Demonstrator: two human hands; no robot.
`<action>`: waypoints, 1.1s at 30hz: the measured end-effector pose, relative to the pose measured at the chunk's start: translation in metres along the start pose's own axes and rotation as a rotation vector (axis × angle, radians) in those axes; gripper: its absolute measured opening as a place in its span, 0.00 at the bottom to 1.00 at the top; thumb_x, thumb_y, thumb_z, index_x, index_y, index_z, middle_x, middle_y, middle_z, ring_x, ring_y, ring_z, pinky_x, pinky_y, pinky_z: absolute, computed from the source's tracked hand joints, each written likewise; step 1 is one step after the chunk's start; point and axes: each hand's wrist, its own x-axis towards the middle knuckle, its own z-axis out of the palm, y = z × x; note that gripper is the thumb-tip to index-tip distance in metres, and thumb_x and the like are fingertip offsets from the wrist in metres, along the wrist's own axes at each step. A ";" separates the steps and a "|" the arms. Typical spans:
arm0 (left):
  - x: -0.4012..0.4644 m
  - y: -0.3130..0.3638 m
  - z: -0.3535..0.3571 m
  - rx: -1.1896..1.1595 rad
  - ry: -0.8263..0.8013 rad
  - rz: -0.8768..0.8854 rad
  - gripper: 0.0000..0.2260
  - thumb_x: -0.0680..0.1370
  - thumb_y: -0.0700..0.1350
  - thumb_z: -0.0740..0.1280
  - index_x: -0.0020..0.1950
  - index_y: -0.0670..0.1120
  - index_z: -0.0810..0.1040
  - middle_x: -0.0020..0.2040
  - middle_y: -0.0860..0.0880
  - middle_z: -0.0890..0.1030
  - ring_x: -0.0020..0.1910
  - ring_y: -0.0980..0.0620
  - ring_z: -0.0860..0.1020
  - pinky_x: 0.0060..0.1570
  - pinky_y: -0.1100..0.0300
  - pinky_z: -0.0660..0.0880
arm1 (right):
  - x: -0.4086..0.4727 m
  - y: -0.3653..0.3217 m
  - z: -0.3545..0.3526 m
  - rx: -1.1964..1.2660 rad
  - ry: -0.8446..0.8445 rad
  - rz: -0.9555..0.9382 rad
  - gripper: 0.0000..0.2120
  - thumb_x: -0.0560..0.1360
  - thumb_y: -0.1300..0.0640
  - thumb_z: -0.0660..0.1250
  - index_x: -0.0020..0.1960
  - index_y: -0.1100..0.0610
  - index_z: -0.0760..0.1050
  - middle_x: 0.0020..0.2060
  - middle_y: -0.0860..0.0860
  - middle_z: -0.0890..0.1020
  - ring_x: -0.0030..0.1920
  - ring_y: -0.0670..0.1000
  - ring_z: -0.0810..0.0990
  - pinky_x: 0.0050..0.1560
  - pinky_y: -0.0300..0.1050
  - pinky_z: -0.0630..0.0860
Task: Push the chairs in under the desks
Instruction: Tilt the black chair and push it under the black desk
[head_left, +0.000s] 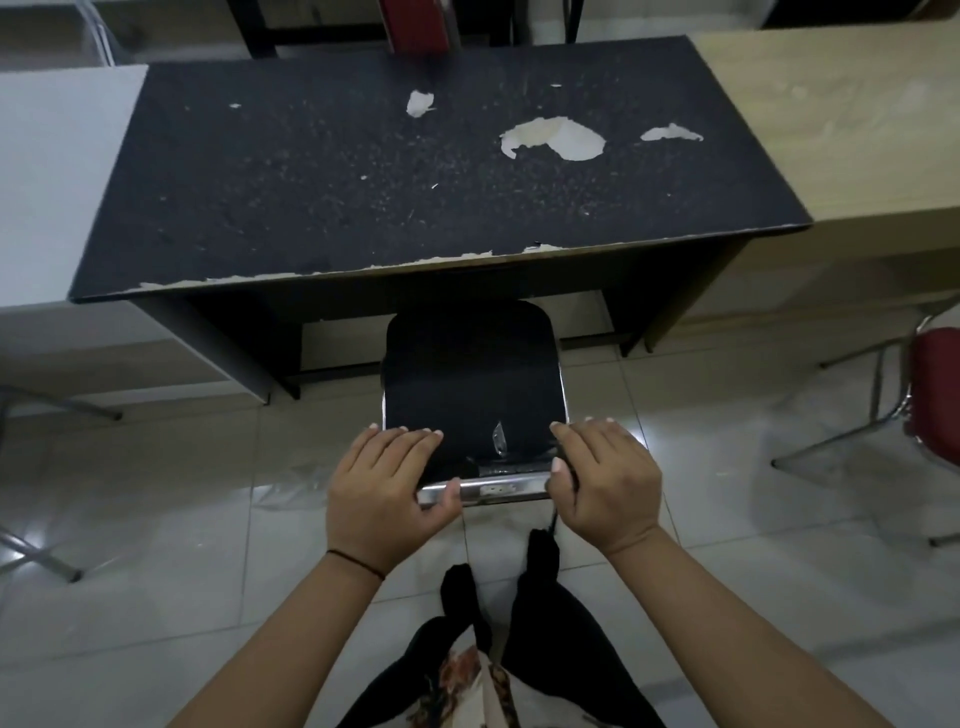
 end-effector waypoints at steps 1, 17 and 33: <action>0.001 0.000 0.000 -0.004 0.000 0.001 0.19 0.73 0.55 0.62 0.53 0.44 0.82 0.49 0.48 0.83 0.49 0.48 0.81 0.58 0.49 0.73 | 0.001 0.001 0.000 0.000 -0.003 -0.007 0.22 0.77 0.52 0.52 0.52 0.60 0.82 0.45 0.55 0.84 0.47 0.58 0.82 0.52 0.52 0.77; 0.030 -0.011 0.014 0.050 0.079 0.032 0.20 0.75 0.55 0.59 0.56 0.43 0.81 0.51 0.47 0.83 0.54 0.47 0.79 0.59 0.50 0.73 | 0.032 0.018 0.018 -0.037 0.005 -0.035 0.22 0.76 0.51 0.54 0.58 0.60 0.80 0.52 0.57 0.84 0.55 0.60 0.81 0.60 0.53 0.72; 0.053 -0.006 0.031 0.086 0.106 0.010 0.24 0.78 0.55 0.54 0.58 0.40 0.80 0.55 0.44 0.82 0.57 0.47 0.79 0.59 0.54 0.74 | 0.058 0.043 0.028 -0.052 0.017 -0.036 0.23 0.75 0.52 0.53 0.57 0.62 0.80 0.52 0.59 0.83 0.56 0.61 0.81 0.58 0.54 0.75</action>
